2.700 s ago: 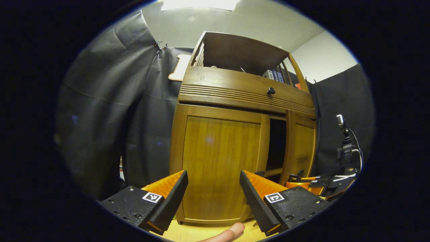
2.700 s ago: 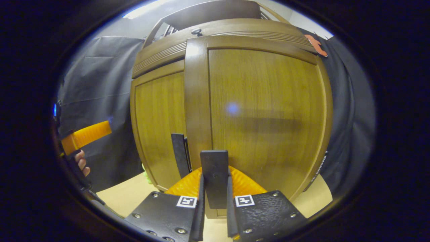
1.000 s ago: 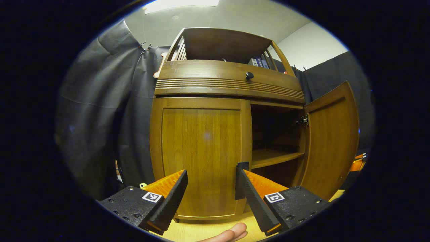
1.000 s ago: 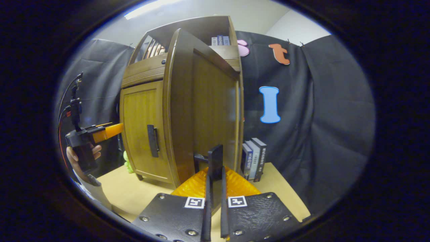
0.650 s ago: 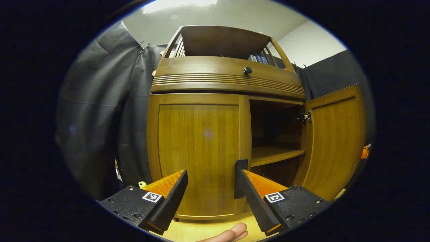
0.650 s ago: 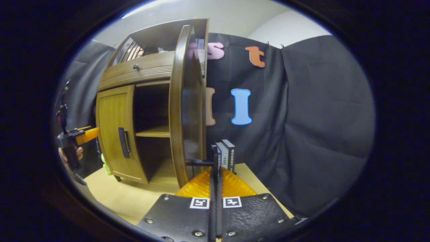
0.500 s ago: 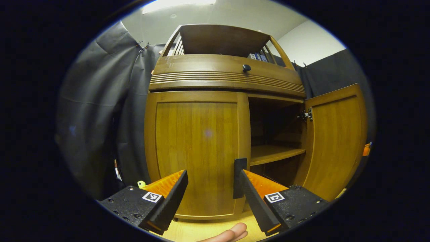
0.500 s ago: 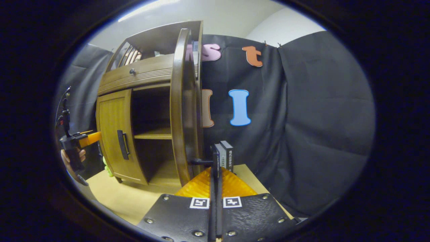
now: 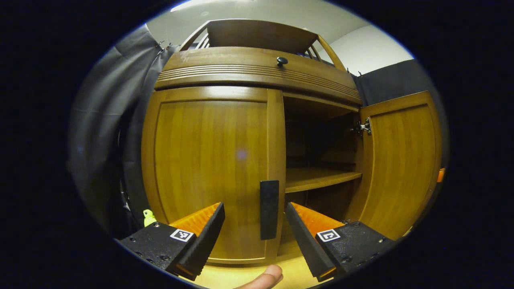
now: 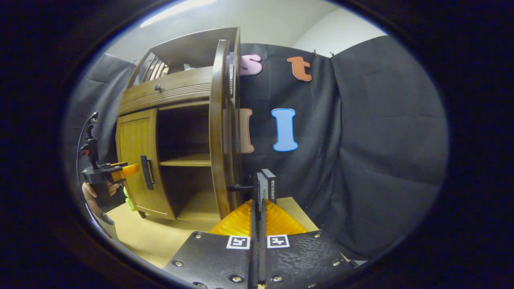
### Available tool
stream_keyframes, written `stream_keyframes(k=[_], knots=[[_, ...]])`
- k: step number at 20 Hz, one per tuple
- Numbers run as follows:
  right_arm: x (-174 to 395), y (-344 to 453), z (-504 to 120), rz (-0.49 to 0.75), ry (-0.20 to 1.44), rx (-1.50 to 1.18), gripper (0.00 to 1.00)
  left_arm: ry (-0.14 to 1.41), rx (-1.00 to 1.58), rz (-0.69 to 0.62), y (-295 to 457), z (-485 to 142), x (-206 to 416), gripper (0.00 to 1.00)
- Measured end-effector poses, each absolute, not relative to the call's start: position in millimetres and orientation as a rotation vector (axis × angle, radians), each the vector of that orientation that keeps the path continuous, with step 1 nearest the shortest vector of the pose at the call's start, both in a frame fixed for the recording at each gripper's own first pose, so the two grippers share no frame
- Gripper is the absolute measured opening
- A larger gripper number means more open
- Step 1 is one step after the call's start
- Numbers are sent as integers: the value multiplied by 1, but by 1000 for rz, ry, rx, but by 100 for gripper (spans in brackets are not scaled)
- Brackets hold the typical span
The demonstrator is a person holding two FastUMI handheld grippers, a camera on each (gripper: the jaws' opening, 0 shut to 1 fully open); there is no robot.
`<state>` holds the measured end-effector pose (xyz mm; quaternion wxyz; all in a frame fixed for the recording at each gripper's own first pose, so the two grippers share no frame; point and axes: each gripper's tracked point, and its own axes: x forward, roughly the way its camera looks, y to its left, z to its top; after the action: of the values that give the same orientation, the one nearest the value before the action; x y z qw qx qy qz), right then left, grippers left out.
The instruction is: Open the right door of the double-door shoe cabinet with the right hand, and open the left door with the left hand.
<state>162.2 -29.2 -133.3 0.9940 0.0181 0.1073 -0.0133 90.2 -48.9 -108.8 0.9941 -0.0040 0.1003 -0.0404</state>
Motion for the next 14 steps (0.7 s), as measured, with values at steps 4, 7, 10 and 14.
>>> stream_keyframes(k=[4,7,10,14], knots=[[148,-62,-130,-198,194,-11,45,205,-17,-99,-63,-128,107,92],[138,-60,-124,-242,191,-32,95,208,-21,-100,-69,-142,118,96],[124,-47,-117,-238,160,-88,99,161,-5,-79,-67,-136,128,84],[97,-19,-101,-213,104,-49,96,146,-36,-91,-64,-132,137,41]])
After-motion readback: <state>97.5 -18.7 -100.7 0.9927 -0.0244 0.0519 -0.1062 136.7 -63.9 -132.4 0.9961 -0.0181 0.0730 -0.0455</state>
